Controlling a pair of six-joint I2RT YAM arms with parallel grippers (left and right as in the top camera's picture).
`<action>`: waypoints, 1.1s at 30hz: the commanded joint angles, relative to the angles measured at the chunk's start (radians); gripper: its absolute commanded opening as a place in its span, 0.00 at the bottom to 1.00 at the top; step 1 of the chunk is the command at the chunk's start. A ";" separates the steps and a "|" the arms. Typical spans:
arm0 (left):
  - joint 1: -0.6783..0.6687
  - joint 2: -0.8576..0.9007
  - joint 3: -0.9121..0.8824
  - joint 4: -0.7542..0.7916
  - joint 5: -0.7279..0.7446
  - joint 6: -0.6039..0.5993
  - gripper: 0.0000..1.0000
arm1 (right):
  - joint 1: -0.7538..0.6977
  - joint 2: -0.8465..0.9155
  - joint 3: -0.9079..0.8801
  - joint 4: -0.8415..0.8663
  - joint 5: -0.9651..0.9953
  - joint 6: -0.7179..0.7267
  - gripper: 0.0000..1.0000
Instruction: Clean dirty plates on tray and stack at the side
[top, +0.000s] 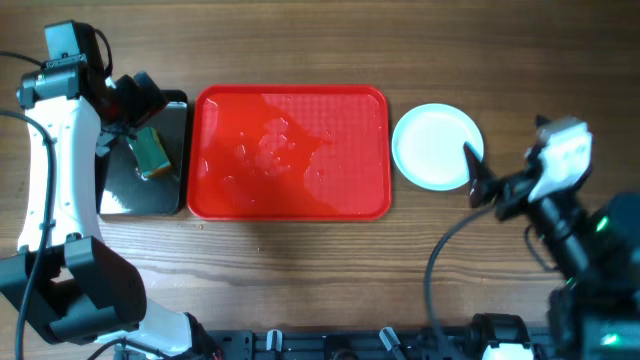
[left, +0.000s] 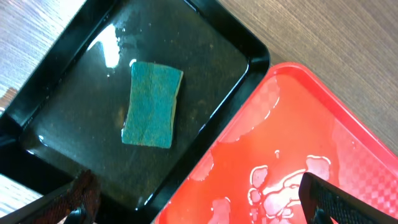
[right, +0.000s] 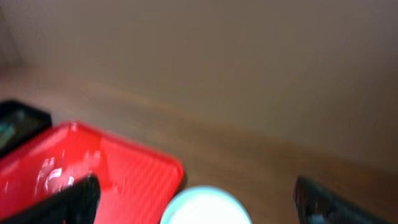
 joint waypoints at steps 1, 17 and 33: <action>-0.003 0.001 0.005 -0.002 0.012 0.001 1.00 | 0.050 -0.235 -0.342 0.254 0.045 -0.017 1.00; -0.003 0.001 0.005 -0.002 0.012 0.001 1.00 | 0.094 -0.603 -0.886 0.508 0.134 0.129 1.00; -0.003 0.001 0.005 -0.001 0.012 0.002 1.00 | 0.094 -0.577 -0.885 0.497 0.138 0.129 1.00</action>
